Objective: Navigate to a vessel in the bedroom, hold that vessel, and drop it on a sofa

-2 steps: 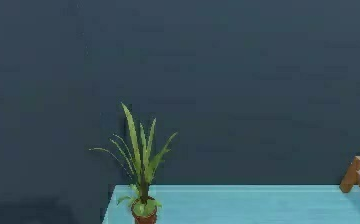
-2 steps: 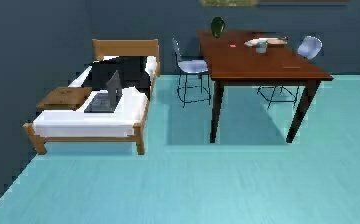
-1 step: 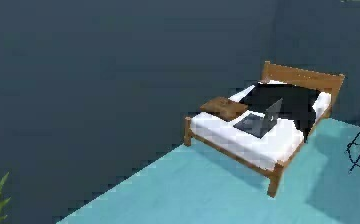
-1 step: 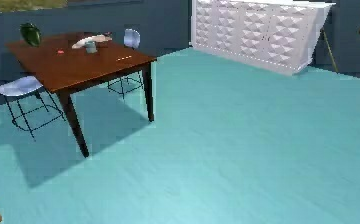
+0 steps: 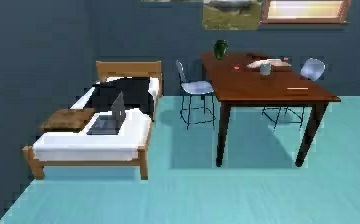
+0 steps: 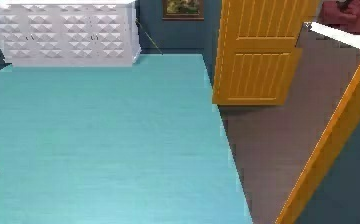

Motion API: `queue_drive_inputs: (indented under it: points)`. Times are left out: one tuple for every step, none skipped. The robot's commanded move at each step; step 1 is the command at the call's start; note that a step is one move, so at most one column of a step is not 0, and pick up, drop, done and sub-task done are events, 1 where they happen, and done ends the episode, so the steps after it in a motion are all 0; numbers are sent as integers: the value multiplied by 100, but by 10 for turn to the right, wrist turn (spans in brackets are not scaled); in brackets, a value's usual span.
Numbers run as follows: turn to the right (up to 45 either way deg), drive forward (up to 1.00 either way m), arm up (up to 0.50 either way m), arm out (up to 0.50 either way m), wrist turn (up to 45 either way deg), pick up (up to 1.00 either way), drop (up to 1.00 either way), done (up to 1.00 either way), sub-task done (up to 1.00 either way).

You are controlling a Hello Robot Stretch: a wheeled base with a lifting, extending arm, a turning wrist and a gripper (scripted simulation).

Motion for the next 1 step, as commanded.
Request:
queue_drive_inputs:
  points:
    - [450, 0, 0, 0, 0, 0, 0, 0, 0]
